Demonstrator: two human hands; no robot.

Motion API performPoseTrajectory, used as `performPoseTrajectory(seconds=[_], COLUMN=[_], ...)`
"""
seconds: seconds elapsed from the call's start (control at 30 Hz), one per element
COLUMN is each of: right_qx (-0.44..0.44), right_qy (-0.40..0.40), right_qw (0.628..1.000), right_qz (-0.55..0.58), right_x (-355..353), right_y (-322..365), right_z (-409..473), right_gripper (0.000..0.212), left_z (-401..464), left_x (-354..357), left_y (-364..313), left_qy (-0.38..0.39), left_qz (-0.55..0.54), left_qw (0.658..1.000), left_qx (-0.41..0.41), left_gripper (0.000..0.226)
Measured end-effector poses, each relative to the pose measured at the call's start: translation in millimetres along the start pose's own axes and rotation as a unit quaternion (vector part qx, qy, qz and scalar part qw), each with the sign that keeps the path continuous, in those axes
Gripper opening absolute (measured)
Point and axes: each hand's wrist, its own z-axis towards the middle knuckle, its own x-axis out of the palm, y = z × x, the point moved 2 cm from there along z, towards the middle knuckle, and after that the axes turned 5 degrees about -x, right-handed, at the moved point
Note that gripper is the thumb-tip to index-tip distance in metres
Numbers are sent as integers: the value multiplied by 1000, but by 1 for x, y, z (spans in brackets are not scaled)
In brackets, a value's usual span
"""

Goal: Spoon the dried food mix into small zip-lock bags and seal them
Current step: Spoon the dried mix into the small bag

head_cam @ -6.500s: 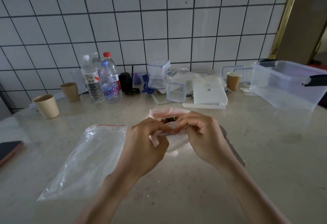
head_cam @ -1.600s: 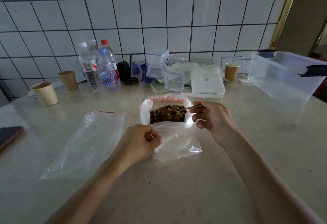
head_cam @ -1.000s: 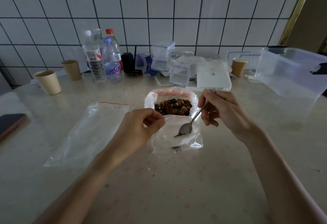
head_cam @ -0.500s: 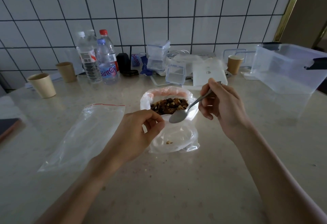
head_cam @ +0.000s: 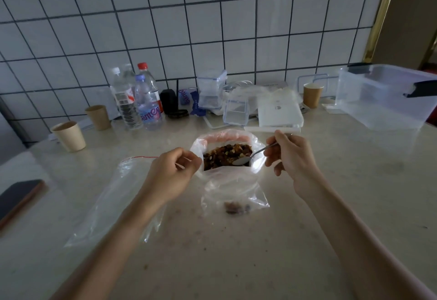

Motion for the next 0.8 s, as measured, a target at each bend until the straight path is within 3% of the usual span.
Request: performPoseTrajectory(seconds=[0.27,0.4,0.5,0.63,0.8], right_qx=[-64,-92,-86,-30,23], right_qy=[23,47,70,80,123], right_qw=[993,986,984,994,992], right_qz=[-99,-130,-136,-64,-27], right_x=[3,7,15,20,16], right_y=[-7,-10,-12,-11,-7], right_z=[2,5,3,0,-3], right_gripper=[33,30,31,39,37], left_z=[40,35,30,23,17], left_x=[29,37,36,36,37], left_y=[11,16,11,4,0], left_qy=[22,-6,-15,-20,4], left_qz=[166,127,58,3,-79], left_qw=[983,989,997,1000,997], left_qx=[-78,-73,-46,7,12], left_gripper=[55,31,27,27,27])
